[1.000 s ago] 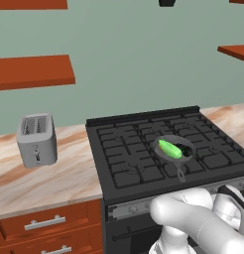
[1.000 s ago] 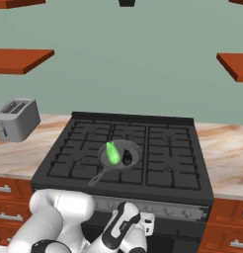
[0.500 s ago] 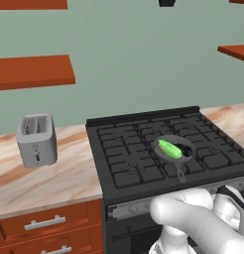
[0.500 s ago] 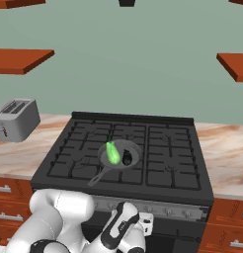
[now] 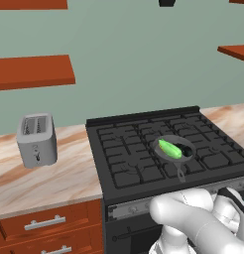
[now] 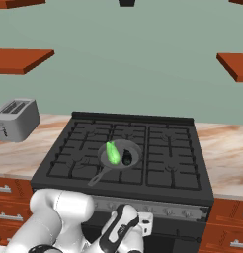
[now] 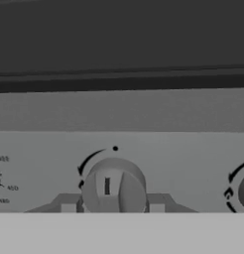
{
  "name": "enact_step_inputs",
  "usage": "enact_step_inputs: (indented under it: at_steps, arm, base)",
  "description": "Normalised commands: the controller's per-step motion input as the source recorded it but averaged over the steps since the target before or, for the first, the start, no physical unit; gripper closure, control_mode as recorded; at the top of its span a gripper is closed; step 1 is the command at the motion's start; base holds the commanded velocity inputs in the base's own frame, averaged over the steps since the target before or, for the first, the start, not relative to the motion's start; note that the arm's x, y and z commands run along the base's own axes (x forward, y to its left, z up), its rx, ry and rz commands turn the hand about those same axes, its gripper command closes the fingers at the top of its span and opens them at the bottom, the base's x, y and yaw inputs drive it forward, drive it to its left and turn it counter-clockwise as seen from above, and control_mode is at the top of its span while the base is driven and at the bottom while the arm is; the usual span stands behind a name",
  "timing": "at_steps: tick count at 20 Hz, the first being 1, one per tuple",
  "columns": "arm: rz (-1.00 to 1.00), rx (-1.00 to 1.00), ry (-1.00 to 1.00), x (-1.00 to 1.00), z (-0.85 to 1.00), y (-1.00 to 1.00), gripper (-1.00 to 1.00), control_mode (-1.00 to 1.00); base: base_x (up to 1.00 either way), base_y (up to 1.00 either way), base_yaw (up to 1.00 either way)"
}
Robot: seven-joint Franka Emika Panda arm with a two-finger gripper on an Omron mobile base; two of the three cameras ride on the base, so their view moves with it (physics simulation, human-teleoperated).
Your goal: Put the corn and eggplant in the pan. Then turn on the front center burner and set the heat to medium.
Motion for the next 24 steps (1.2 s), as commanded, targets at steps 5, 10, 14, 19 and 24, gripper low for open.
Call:
enact_step_inputs:
  at_steps: [5,10,14,19,24]
  arm:
    - [0.0,-0.2,-0.08,0.0,0.0,0.0,1.0,-1.0]
    - [0.0,-0.22,-0.04,0.0,0.0,0.0,1.0,-1.0]
    - [0.0,-0.22,-0.01,0.0,0.0,0.0,1.0,-1.0]
    - [0.0,-0.21,-0.01,0.0,0.0,0.0,1.0,-1.0]
    - [0.0,-0.22,-0.03,0.0,0.0,0.0,1.0,-1.0]
  base:
    - [0.0,0.0,0.0]
    - [0.0,0.0,0.0]
    - [0.0,0.0,0.0]
    - [0.0,0.0,0.0]
    - [0.0,0.0,0.0]
